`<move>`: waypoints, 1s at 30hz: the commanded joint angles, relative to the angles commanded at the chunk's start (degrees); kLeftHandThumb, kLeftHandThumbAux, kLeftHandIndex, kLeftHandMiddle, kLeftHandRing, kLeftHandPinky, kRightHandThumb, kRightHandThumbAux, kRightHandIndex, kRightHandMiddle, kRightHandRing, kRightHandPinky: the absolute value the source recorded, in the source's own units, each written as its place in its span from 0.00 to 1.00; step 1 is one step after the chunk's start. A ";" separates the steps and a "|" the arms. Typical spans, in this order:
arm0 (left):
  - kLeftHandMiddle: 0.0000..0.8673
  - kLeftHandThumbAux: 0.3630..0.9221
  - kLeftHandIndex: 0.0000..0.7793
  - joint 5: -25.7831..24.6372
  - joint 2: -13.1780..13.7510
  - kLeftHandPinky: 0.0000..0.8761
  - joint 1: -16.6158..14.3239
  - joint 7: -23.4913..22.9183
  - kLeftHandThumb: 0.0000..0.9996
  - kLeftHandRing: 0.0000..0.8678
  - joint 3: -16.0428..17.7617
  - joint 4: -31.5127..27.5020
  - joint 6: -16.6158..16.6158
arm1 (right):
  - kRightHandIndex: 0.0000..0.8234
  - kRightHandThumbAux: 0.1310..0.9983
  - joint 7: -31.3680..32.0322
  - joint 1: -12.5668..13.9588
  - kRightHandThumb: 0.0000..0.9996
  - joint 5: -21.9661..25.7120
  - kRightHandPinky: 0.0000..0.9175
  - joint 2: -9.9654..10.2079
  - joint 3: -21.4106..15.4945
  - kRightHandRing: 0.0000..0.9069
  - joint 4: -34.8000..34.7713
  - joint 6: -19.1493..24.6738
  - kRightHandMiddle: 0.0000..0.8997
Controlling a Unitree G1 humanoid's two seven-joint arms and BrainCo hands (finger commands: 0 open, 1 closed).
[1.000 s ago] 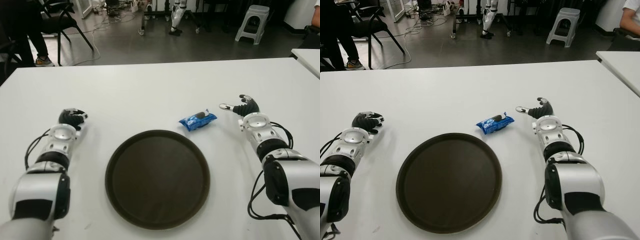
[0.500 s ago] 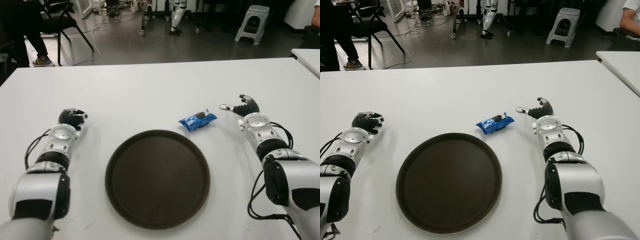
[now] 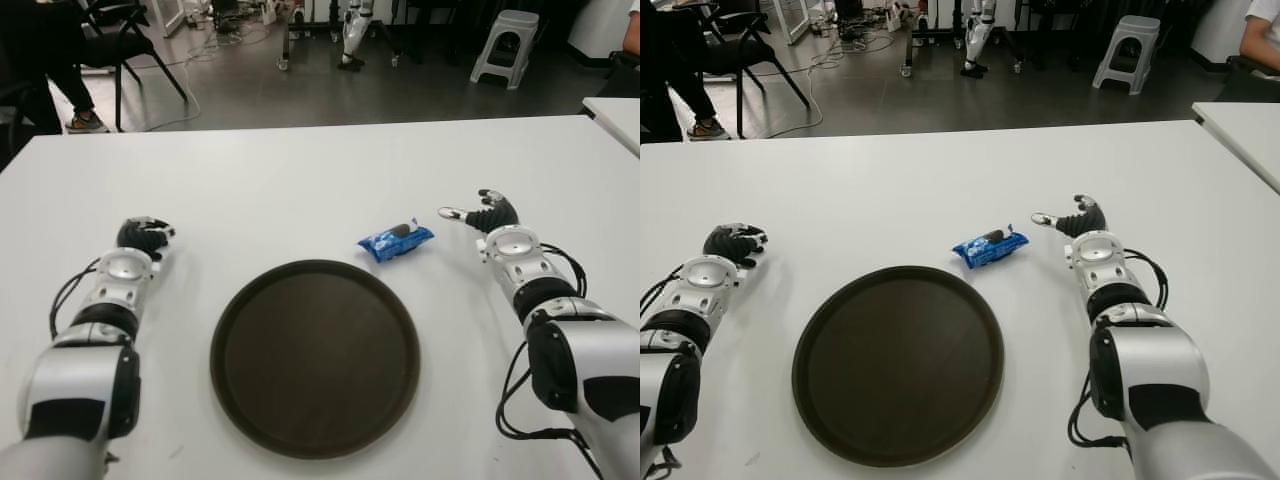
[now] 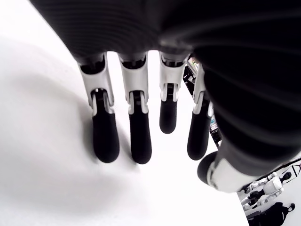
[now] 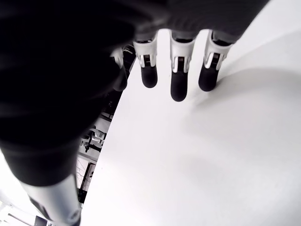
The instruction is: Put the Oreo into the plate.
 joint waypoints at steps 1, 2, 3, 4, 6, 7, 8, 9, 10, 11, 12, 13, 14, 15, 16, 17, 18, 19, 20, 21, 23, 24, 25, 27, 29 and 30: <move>0.24 0.64 0.53 0.03 0.01 0.22 -0.01 0.02 0.69 0.24 -0.04 0.00 0.03 | 0.12 0.76 0.01 0.00 0.00 0.03 0.14 0.00 -0.02 0.15 0.00 -0.01 0.12; 0.24 0.64 0.53 0.05 0.01 0.22 -0.05 0.05 0.69 0.24 -0.08 0.01 0.18 | 0.12 0.76 0.05 0.03 0.00 -0.01 0.14 -0.02 0.02 0.15 0.00 -0.07 0.12; 0.24 0.64 0.53 0.07 0.01 0.21 -0.08 0.08 0.69 0.24 -0.12 0.02 0.30 | 0.11 0.76 0.07 0.06 0.00 -0.03 0.14 -0.03 0.04 0.14 0.00 -0.11 0.12; 0.24 0.64 0.53 0.09 0.01 0.20 -0.13 0.12 0.69 0.23 -0.17 0.04 0.49 | 0.11 0.76 0.12 0.06 0.00 0.01 0.14 -0.04 0.00 0.14 0.01 -0.14 0.12; 0.23 0.64 0.53 0.10 0.02 0.19 -0.18 0.15 0.69 0.22 -0.23 0.06 0.70 | 0.11 0.76 0.17 0.06 0.00 0.14 0.14 -0.03 -0.13 0.14 0.00 -0.18 0.11; 0.23 0.64 0.53 0.09 0.03 0.19 -0.20 0.16 0.69 0.22 -0.24 0.07 0.75 | 0.10 0.76 0.19 0.06 0.00 0.20 0.14 -0.02 -0.20 0.14 0.00 -0.19 0.11; 0.22 0.64 0.53 0.03 0.04 0.19 -0.17 0.12 0.69 0.21 -0.21 0.07 0.70 | 0.10 0.76 0.18 0.07 0.00 0.41 0.14 0.02 -0.42 0.14 -0.01 -0.32 0.11; 0.22 0.64 0.53 -0.02 0.05 0.19 -0.14 0.10 0.69 0.21 -0.18 0.07 0.67 | 0.10 0.76 0.17 0.08 0.00 0.56 0.14 0.05 -0.58 0.13 -0.03 -0.41 0.10; 0.21 0.64 0.53 -0.05 0.05 0.19 -0.13 0.08 0.69 0.21 -0.17 0.06 0.64 | 0.09 0.77 0.16 0.08 0.00 0.65 0.14 0.07 -0.69 0.13 -0.03 -0.47 0.10; 0.21 0.64 0.53 -0.12 0.05 0.19 -0.10 0.03 0.69 0.20 -0.11 0.05 0.55 | 0.09 0.77 0.12 0.10 0.00 0.85 0.14 0.12 -0.92 0.13 -0.05 -0.63 0.10; 0.21 0.64 0.53 -0.20 0.05 0.19 -0.06 -0.03 0.69 0.20 -0.03 0.03 0.43 | 0.09 0.77 0.04 0.12 0.00 1.06 0.14 0.18 -1.17 0.12 -0.07 -0.83 0.09; 0.21 0.64 0.53 -0.26 0.05 0.20 -0.03 -0.08 0.69 0.20 0.03 0.02 0.34 | 0.09 0.77 -0.02 0.13 0.00 1.20 0.13 0.23 -1.36 0.12 -0.09 -0.98 0.09; 0.21 0.64 0.53 -0.27 0.06 0.20 -0.01 -0.10 0.69 0.21 0.03 0.01 0.28 | 0.09 0.78 -0.16 0.16 0.00 1.37 0.13 0.30 -1.56 0.12 -0.12 -1.23 0.09; 0.21 0.64 0.53 -0.17 0.08 0.20 0.00 -0.09 0.69 0.21 -0.06 0.01 0.28 | 0.10 0.78 -0.33 0.20 0.00 1.48 0.13 0.36 -1.71 0.12 -0.15 -1.52 0.10; 0.21 0.64 0.52 -0.09 0.10 0.20 0.00 -0.07 0.68 0.21 -0.14 0.02 0.30 | 0.10 0.78 -0.43 0.23 0.00 1.53 0.13 0.40 -1.81 0.12 -0.16 -1.71 0.10; 0.21 0.64 0.52 0.00 0.13 0.20 0.00 -0.07 0.68 0.21 -0.24 0.02 0.33 | 0.11 0.79 -0.53 0.26 0.00 1.57 0.13 0.42 -1.88 0.12 -0.18 -1.92 0.10; 0.21 0.64 0.52 0.06 0.15 0.20 0.00 -0.08 0.68 0.21 -0.29 0.03 0.35 | 0.11 0.79 -0.58 0.27 0.00 1.58 0.13 0.42 -1.91 0.12 -0.18 -2.03 0.11; 0.21 0.65 0.52 0.08 0.17 0.20 0.00 -0.09 0.68 0.21 -0.32 0.04 0.38 | 0.12 0.79 -0.62 0.29 0.00 1.61 0.13 0.44 -1.96 0.12 -0.19 -2.16 0.11; 0.21 0.65 0.52 0.09 0.18 0.20 -0.01 -0.09 0.68 0.21 -0.34 0.04 0.39 | 0.12 0.79 -0.65 0.31 0.00 1.62 0.13 0.46 -2.00 0.12 -0.19 -2.25 0.11; 0.21 0.65 0.51 0.13 0.18 0.20 -0.03 -0.03 0.68 0.21 -0.38 0.06 0.46 | 0.12 0.79 -0.69 0.31 0.00 1.71 0.13 0.49 -2.12 0.13 -0.19 -2.33 0.12; 0.20 0.65 0.51 0.10 0.16 0.20 -0.06 0.06 0.68 0.22 -0.40 0.05 0.50 | 0.13 0.78 -0.80 0.33 0.00 2.03 0.12 0.54 -2.47 0.13 -0.18 -2.49 0.12; 0.21 0.65 0.51 0.05 0.15 0.20 -0.07 0.07 0.68 0.22 -0.39 0.05 0.48 | 0.13 0.77 -0.86 0.33 0.00 2.20 0.12 0.57 -2.68 0.13 -0.18 -2.58 0.13; 0.21 0.65 0.51 -0.07 0.13 0.20 -0.05 0.02 0.68 0.22 -0.31 0.02 0.37 | 0.14 0.76 -0.94 0.34 0.00 2.38 0.12 0.60 -2.91 0.14 -0.19 -2.65 0.14; 0.21 0.65 0.52 -0.24 0.12 0.21 0.04 -0.08 0.68 0.22 -0.19 0.00 0.13 | 0.14 0.75 -1.09 0.36 0.00 2.60 0.11 0.68 -3.28 0.14 -0.19 -2.78 0.14; 0.22 0.65 0.52 -0.31 0.13 0.23 0.12 -0.13 0.68 0.23 -0.14 -0.02 -0.03 | 0.14 0.74 -1.20 0.39 0.00 2.69 0.10 0.75 -3.52 0.13 -0.20 -2.89 0.14; 0.22 0.65 0.52 -0.27 0.14 0.24 0.14 -0.08 0.68 0.23 -0.17 -0.02 -0.08 | 0.14 0.72 -1.28 0.42 0.00 2.85 0.09 0.79 -3.71 0.12 -0.22 -3.10 0.14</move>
